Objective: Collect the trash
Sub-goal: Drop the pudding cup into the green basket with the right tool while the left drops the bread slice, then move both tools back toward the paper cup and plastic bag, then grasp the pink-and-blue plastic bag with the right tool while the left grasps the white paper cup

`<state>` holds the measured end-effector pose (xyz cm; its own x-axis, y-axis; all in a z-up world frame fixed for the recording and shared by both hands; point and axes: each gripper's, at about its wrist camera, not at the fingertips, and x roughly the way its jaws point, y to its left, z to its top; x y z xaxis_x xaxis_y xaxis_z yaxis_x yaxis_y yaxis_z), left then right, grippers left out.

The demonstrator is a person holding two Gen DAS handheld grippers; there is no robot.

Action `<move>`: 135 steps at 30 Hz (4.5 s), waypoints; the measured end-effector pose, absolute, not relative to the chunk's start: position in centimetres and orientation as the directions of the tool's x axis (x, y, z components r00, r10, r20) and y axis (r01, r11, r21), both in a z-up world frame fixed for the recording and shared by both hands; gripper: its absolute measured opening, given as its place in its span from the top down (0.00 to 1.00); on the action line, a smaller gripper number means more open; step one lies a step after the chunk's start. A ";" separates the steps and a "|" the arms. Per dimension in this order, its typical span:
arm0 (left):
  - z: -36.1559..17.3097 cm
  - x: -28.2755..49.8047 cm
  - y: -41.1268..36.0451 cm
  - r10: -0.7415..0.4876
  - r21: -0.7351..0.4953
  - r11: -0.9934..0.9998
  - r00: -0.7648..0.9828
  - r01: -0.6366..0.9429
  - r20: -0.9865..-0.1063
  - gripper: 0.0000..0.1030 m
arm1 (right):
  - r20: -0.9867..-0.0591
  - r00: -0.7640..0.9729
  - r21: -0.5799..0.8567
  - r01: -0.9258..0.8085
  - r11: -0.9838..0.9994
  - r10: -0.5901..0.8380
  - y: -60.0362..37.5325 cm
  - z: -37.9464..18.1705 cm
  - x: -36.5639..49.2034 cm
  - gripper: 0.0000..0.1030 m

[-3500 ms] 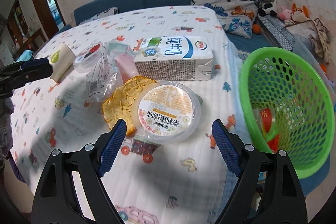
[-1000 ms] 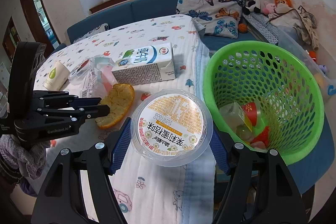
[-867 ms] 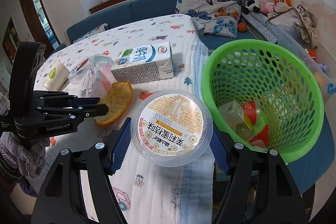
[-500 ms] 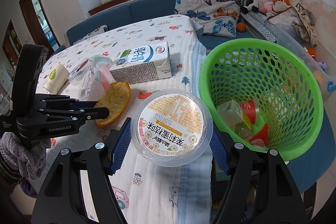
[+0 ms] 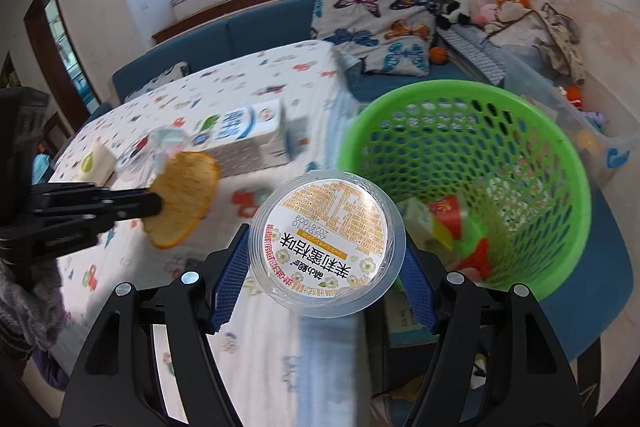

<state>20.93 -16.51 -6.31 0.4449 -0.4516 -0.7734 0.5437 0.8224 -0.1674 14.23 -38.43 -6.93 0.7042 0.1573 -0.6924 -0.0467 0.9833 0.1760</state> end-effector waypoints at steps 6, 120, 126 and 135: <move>-3.8 21.3 -18.0 -0.484 -0.166 0.800 0.457 0.576 -0.746 0.94 | -0.704 0.706 0.148 0.033 0.988 0.082 -41.8 -6.9 14.8 0.33; -4.1 22.9 5.2 -0.128 -0.063 0.991 0.665 0.121 -0.736 0.29 | -0.716 0.605 0.211 -0.289 0.934 0.348 -22.7 -7.1 21.4 0.40; -4.9 23.2 6.3 -0.118 -0.044 0.991 0.653 0.128 -0.748 0.20 | -0.734 0.592 0.200 -0.282 0.938 0.334 -21.3 -8.1 23.2 0.44; -6.4 26.2 6.5 -0.128 -0.043 0.988 0.612 0.151 -0.780 0.15 | -0.756 0.572 0.185 -0.282 0.941 0.320 -20.2 -9.1 24.4 0.55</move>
